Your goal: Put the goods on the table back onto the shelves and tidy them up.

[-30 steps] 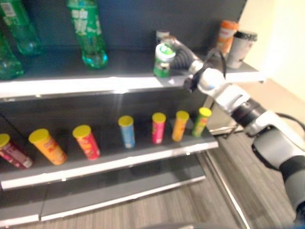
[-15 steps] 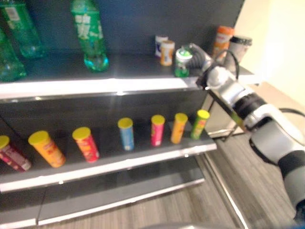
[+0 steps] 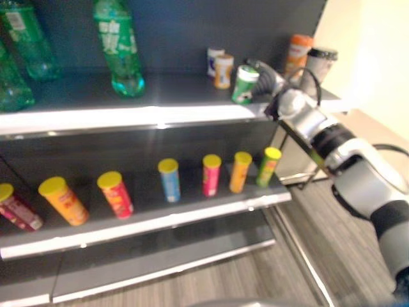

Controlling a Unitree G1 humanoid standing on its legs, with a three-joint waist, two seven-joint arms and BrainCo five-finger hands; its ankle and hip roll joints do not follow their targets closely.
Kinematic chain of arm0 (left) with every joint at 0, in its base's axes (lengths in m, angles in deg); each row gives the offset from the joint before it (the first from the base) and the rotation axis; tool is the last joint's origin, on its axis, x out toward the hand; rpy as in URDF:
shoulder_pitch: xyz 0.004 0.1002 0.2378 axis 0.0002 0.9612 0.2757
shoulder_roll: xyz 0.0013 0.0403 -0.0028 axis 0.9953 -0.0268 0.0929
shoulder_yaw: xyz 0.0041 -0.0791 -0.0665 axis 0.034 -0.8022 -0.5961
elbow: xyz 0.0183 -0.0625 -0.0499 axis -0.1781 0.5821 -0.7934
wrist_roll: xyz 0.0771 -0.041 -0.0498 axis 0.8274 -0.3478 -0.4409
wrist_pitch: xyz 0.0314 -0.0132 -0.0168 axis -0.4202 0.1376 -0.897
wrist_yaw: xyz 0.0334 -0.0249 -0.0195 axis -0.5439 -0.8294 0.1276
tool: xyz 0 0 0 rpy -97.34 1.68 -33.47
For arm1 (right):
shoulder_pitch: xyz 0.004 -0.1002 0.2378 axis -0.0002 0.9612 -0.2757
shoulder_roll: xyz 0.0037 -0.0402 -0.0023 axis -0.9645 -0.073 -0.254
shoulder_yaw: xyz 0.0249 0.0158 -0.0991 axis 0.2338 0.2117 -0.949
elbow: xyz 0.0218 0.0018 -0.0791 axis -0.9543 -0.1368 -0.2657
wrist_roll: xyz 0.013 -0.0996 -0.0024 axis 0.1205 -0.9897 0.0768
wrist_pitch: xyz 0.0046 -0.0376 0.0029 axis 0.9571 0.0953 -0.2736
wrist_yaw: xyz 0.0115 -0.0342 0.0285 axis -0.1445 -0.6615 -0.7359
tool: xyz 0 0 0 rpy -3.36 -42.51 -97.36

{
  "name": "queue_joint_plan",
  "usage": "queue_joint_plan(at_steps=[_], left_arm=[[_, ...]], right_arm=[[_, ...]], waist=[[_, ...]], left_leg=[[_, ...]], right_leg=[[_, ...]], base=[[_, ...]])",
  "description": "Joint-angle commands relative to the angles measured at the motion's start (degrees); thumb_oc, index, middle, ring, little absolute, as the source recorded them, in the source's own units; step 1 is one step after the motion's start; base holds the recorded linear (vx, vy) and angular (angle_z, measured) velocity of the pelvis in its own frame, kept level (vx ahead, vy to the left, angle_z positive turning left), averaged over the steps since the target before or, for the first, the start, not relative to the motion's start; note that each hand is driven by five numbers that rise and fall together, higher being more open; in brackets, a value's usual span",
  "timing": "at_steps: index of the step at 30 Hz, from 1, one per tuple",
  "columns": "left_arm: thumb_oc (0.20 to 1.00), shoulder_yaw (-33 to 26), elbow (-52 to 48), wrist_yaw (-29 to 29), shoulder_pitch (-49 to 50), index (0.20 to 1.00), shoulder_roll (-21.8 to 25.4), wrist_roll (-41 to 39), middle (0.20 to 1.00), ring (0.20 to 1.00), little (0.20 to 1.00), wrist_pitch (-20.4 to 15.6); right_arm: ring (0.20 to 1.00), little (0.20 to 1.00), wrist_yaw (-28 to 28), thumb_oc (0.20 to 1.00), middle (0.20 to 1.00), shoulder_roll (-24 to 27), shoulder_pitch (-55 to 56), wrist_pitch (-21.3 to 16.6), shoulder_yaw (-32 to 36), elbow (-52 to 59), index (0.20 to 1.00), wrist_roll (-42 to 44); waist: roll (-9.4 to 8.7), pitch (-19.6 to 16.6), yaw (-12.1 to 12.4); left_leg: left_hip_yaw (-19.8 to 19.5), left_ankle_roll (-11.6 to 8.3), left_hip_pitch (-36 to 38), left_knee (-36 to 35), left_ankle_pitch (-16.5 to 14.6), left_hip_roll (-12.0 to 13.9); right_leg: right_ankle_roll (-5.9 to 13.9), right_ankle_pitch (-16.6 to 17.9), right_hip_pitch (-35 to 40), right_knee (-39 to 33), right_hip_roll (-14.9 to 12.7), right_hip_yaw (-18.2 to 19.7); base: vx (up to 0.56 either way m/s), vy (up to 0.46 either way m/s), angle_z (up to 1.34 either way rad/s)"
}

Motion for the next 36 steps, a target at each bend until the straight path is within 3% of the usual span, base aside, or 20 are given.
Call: queue_joint_plan(at_steps=[1,11,36], left_arm=[[1.000,2.79,3.77,2.37,-3.65,1.000,-4.26,-1.45,1.000,1.000,1.000,-1.98],[1.000,2.47,3.86,2.52,-3.58,1.000,-4.11,-1.75,1.000,1.000,1.000,-1.83],[1.000,3.46,3.97,2.16,-5.07,1.000,-3.20,-1.71,1.000,1.000,1.000,-1.72]], right_arm=[[1.000,1.000,-0.09,1.000,1.000,1.53,-6.73,-1.03,0.74,-4.20,1.000,0.77],[1.000,1.000,-0.29,1.000,1.000,1.26,-7.22,-0.88,0.41,-3.95,1.000,0.57],[1.000,1.000,0.81,1.000,1.000,-6.40,-7.10,-0.16,1.01,-7.12,1.000,-3.34]], waist=[[-0.74,2.82,0.66],[-0.59,2.77,0.38],[-0.64,2.90,1.64]], left_leg=[[-1.19,-3.00,-1.44,0.06,-0.86,3.49],[-0.96,-2.99,-1.26,0.06,-0.97,3.43],[-1.18,-2.55,-1.22,0.06,-1.21,3.11]], right_leg=[[5.21,-6.70,5.00,0.12,-2.95,1.98],[5.22,-6.68,5.08,0.12,-3.02,2.10],[5.38,-6.35,4.95,0.12,-3.63,1.93]], base=[[0.00,0.000,0.00],[0.00,0.003,0.02],[0.00,0.000,0.00]])
